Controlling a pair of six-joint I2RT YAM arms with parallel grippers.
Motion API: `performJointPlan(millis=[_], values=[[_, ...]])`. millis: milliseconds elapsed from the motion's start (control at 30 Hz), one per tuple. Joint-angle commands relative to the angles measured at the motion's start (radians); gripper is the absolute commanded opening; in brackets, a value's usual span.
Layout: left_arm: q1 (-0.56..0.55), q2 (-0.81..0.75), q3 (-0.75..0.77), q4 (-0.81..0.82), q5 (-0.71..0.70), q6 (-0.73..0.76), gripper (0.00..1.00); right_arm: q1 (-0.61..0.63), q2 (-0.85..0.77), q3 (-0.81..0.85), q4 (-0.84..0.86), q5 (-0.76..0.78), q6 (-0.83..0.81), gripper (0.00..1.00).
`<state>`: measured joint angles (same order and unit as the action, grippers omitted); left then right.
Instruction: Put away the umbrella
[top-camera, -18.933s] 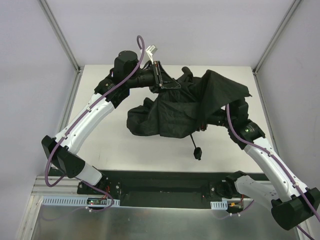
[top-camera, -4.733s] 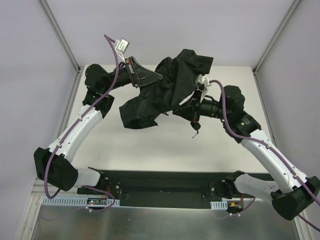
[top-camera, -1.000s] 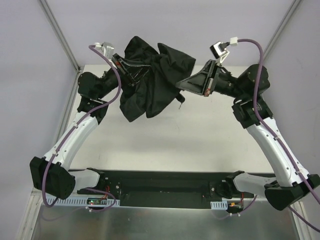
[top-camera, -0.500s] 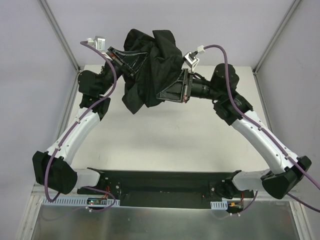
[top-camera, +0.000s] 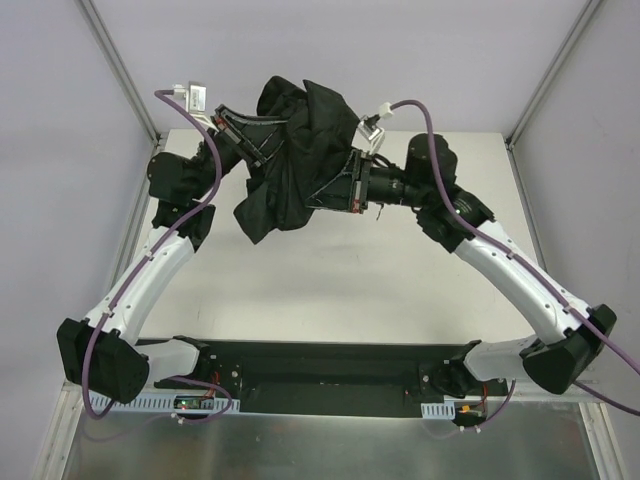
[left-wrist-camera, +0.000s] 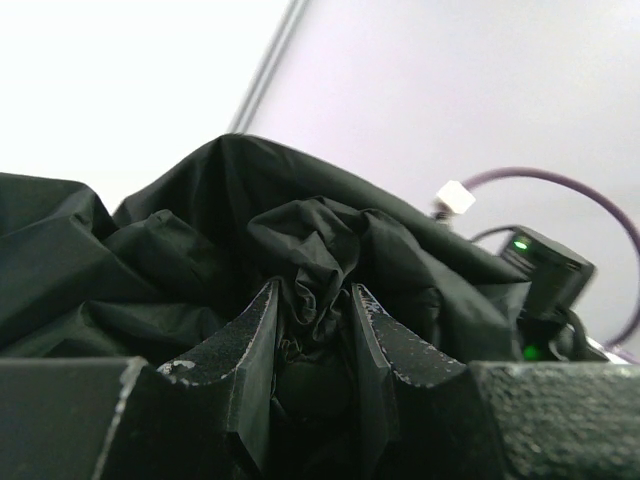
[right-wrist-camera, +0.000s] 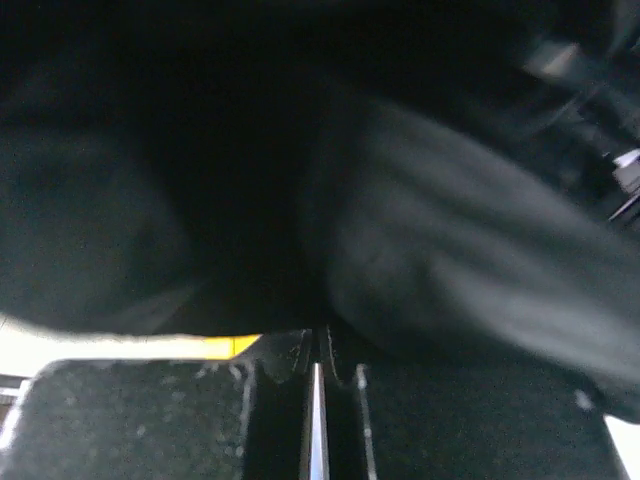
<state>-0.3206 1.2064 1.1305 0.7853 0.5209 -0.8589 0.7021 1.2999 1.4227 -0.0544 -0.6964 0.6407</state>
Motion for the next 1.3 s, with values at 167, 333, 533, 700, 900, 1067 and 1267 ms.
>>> performJointPlan(millis=[167, 333, 533, 700, 900, 1067, 1267], values=[[-0.008, -0.001, -0.009, 0.238, 0.310, -0.080, 0.00, -0.025, 0.000, 0.053, -0.229, -0.044, -0.212, 0.22], [0.008, -0.024, -0.015, 0.220, 0.379, -0.042, 0.00, -0.122, -0.190, -0.095, -0.257, -0.205, -0.262, 0.58], [0.015, -0.019, -0.003, 0.215, 0.384, -0.020, 0.00, -0.323, -0.343, -0.194, -0.369, -0.291, -0.306, 0.75], [0.018, 0.008, 0.012, 0.275, 0.439, -0.080, 0.00, -0.351, -0.321, -0.111, -0.258, -0.204, -0.138, 0.80], [0.020, 0.027, 0.017, 0.330, 0.453, -0.118, 0.00, -0.352, -0.266, -0.157, 0.015, -0.098, 0.268, 0.80], [0.020, 0.032, 0.032, 0.315, 0.458, -0.111, 0.00, -0.342, -0.228, -0.163, 0.169, -0.072, 0.405, 0.73], [0.022, 0.009, 0.038, 0.195, 0.406, -0.003, 0.00, -0.297, -0.228, -0.165, 0.222, -0.045, 0.427, 0.71]])
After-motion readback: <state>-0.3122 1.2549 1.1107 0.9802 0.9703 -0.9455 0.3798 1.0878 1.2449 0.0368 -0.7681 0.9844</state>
